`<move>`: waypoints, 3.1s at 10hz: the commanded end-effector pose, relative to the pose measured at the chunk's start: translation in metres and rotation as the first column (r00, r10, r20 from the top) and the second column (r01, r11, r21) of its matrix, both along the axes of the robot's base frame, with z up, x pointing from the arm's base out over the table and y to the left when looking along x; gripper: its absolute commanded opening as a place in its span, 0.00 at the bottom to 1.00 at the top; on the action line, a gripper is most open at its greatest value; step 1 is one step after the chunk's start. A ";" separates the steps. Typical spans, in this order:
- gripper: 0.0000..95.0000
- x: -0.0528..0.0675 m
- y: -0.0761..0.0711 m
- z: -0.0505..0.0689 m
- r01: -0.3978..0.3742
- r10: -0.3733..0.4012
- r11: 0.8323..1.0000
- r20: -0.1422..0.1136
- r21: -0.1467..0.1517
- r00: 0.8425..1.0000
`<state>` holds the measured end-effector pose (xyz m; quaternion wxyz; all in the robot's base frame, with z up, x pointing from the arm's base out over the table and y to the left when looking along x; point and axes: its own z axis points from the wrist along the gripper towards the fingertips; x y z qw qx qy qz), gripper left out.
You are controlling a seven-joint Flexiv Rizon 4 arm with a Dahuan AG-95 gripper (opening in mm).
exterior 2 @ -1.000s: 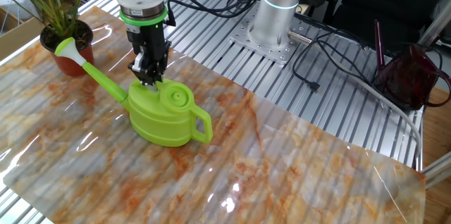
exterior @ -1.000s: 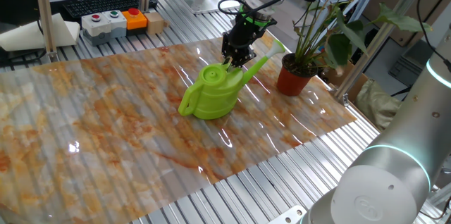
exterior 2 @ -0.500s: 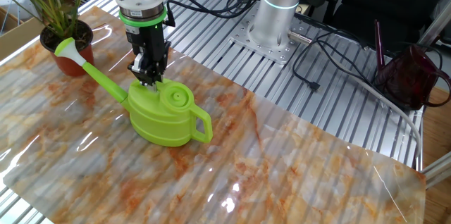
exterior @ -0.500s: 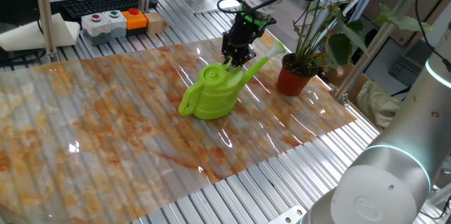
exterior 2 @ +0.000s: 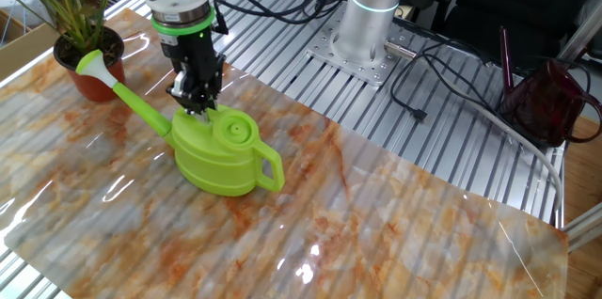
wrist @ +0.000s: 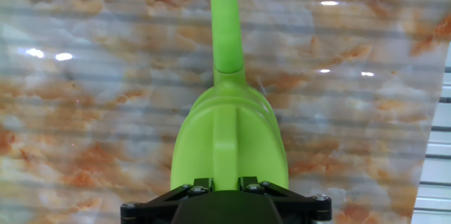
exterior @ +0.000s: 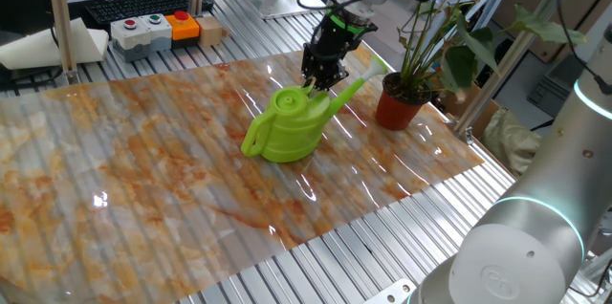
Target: Water the plant
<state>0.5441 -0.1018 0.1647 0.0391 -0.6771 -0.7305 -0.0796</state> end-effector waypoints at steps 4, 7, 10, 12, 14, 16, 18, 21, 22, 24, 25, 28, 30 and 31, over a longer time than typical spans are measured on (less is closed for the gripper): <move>0.00 -0.002 -0.001 0.000 0.042 -0.041 0.998 -0.019 0.038 0.999; 0.00 -0.003 -0.001 0.000 0.075 -0.072 0.995 -0.049 0.067 0.996; 0.00 -0.003 -0.001 0.000 0.100 -0.092 0.990 -0.079 0.104 0.993; 0.00 -0.003 -0.001 0.000 0.100 -0.090 0.989 -0.089 0.108 0.992; 0.00 -0.002 -0.001 0.000 0.095 -0.085 0.990 -0.092 0.107 0.992; 0.00 -0.002 -0.001 0.001 0.109 -0.095 0.986 -0.108 0.125 0.990; 0.00 -0.002 -0.001 0.001 0.135 -0.115 0.979 -0.130 0.151 0.985; 0.00 -0.003 -0.002 0.001 0.138 -0.117 0.979 -0.139 0.152 0.983; 0.00 -0.002 -0.002 0.002 0.135 -0.113 0.979 -0.142 0.154 0.983; 0.00 -0.002 -0.002 0.002 0.144 -0.121 0.976 -0.147 0.162 0.982; 0.00 -0.002 -0.002 0.002 0.152 -0.128 0.974 -0.151 0.165 0.980; 0.00 -0.002 -0.002 0.002 0.166 -0.137 0.971 -0.168 0.174 0.976; 0.00 -0.002 -0.002 0.003 0.169 -0.136 0.967 -0.179 0.189 0.974; 0.00 -0.002 -0.003 0.004 0.170 -0.133 0.965 -0.187 0.201 0.973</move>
